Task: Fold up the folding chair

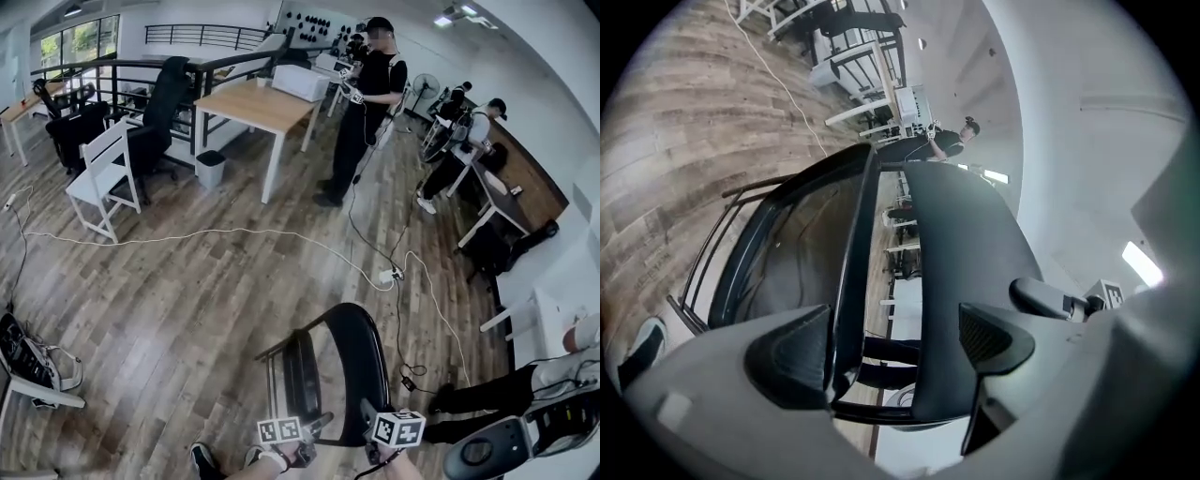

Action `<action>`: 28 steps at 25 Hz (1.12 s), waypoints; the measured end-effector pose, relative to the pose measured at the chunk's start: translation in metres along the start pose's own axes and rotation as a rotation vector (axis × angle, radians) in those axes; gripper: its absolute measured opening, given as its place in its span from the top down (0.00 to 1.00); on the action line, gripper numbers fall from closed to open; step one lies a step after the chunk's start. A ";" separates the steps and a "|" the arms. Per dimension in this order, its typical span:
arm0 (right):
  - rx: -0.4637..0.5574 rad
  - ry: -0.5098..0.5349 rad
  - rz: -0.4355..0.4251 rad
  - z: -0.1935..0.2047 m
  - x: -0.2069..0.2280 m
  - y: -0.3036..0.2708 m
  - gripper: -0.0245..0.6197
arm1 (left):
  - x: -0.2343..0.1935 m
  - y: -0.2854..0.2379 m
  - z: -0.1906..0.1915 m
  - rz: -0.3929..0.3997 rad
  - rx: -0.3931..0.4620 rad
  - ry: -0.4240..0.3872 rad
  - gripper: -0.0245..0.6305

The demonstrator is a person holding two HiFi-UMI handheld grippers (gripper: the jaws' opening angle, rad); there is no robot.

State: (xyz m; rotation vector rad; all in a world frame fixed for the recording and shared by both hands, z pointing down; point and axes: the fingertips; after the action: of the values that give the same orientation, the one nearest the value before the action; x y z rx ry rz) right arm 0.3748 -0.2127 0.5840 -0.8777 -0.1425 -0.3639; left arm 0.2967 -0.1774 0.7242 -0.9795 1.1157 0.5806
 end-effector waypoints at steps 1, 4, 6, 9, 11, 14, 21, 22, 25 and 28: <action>0.001 -0.001 0.001 0.000 0.003 0.001 0.84 | 0.001 -0.002 0.000 0.008 0.000 0.012 0.33; 0.005 0.000 0.002 -0.003 0.009 0.003 0.84 | 0.008 -0.013 0.002 0.026 -0.004 0.034 0.33; 0.005 0.004 0.004 -0.005 0.010 0.002 0.84 | 0.013 -0.023 0.004 0.037 -0.009 0.041 0.32; 0.003 0.012 0.015 -0.006 0.004 0.000 0.84 | 0.016 -0.034 0.007 0.040 -0.023 0.041 0.32; 0.003 0.011 0.021 -0.006 0.001 0.000 0.83 | 0.017 -0.037 0.008 0.034 -0.031 0.034 0.32; 0.003 0.008 0.018 -0.010 0.004 0.001 0.83 | 0.021 -0.040 0.009 0.037 -0.056 0.013 0.32; 0.008 0.020 0.032 -0.006 0.004 0.003 0.83 | 0.015 -0.025 0.021 0.028 -0.151 -0.246 0.33; 0.009 0.023 0.037 -0.006 0.004 0.002 0.83 | 0.011 -0.019 0.016 0.022 -0.142 -0.255 0.33; 0.005 0.027 0.041 -0.006 0.007 0.003 0.83 | 0.005 0.005 -0.005 0.003 -0.068 -0.226 0.33; 0.005 0.023 0.031 -0.006 0.009 0.002 0.83 | 0.008 0.037 -0.037 -0.016 0.019 -0.227 0.33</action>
State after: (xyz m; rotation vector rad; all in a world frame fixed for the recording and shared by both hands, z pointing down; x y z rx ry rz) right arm 0.3839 -0.2181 0.5812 -0.8694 -0.1085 -0.3447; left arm 0.2519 -0.1930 0.6998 -0.8817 0.9090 0.6496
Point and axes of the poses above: the fingertips, and each gripper's own axes: y backward along the fingers, x to its right, z out of its underside, and after that the axes turned 8 degrees about -z, right-handed
